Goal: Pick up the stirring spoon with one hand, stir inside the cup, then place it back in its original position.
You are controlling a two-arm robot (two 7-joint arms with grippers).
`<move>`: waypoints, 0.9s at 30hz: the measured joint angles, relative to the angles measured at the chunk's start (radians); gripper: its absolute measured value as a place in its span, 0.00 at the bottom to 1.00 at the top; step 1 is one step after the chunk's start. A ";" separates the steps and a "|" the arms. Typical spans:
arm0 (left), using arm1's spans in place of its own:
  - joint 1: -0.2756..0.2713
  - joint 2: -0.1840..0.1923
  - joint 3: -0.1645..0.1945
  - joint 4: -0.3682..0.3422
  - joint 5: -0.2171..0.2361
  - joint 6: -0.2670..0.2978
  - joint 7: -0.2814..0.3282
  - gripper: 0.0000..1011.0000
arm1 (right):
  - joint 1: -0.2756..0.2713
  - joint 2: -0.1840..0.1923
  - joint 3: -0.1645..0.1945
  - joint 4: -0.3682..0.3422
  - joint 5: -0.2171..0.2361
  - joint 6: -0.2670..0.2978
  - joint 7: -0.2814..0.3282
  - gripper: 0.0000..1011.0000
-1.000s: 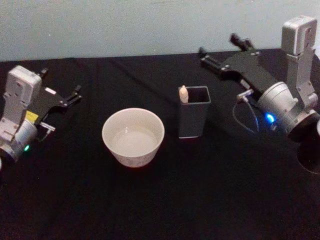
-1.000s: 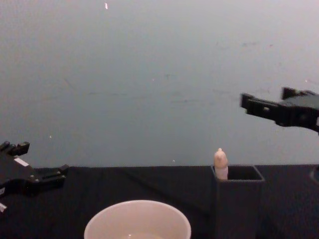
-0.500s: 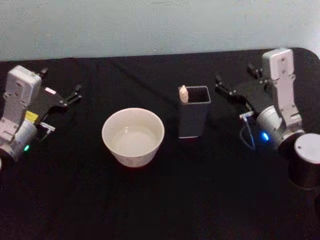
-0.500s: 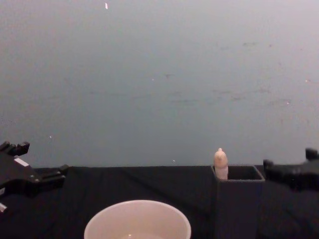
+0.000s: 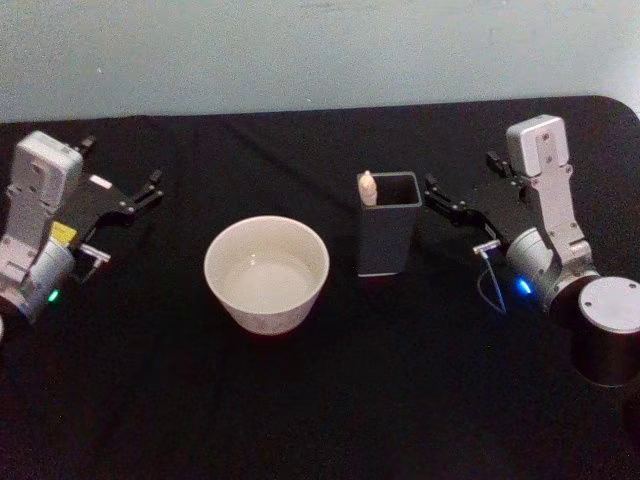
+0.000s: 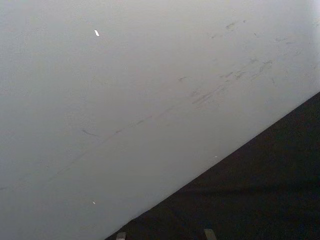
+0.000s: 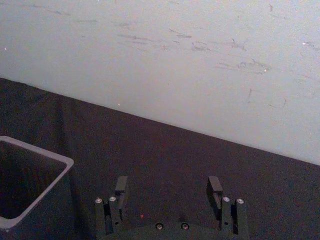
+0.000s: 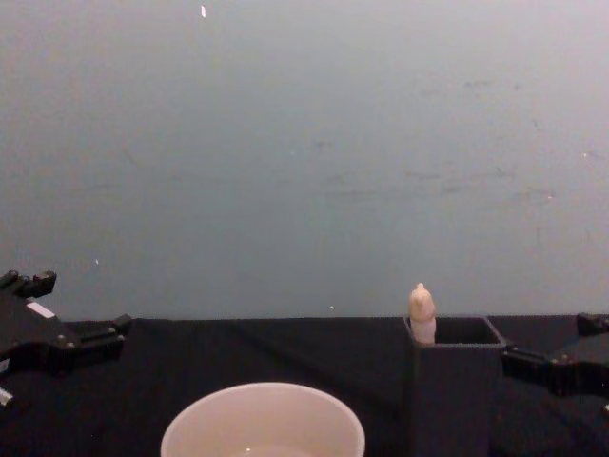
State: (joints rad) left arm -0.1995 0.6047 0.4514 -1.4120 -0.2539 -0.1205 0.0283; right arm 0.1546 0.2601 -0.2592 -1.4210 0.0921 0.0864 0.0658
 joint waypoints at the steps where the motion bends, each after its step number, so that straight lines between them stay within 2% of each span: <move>1: 0.000 0.000 0.000 0.000 0.000 0.000 0.000 0.99 | 0.000 0.000 0.000 0.000 0.000 0.000 0.000 0.99; 27: 0.000 0.000 0.000 0.000 0.000 0.000 0.000 0.99 | -0.002 0.002 0.000 -0.005 0.006 -0.002 0.003 0.99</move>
State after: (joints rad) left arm -0.1995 0.6047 0.4514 -1.4119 -0.2539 -0.1206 0.0283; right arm 0.1530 0.2624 -0.2592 -1.4263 0.0981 0.0846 0.0687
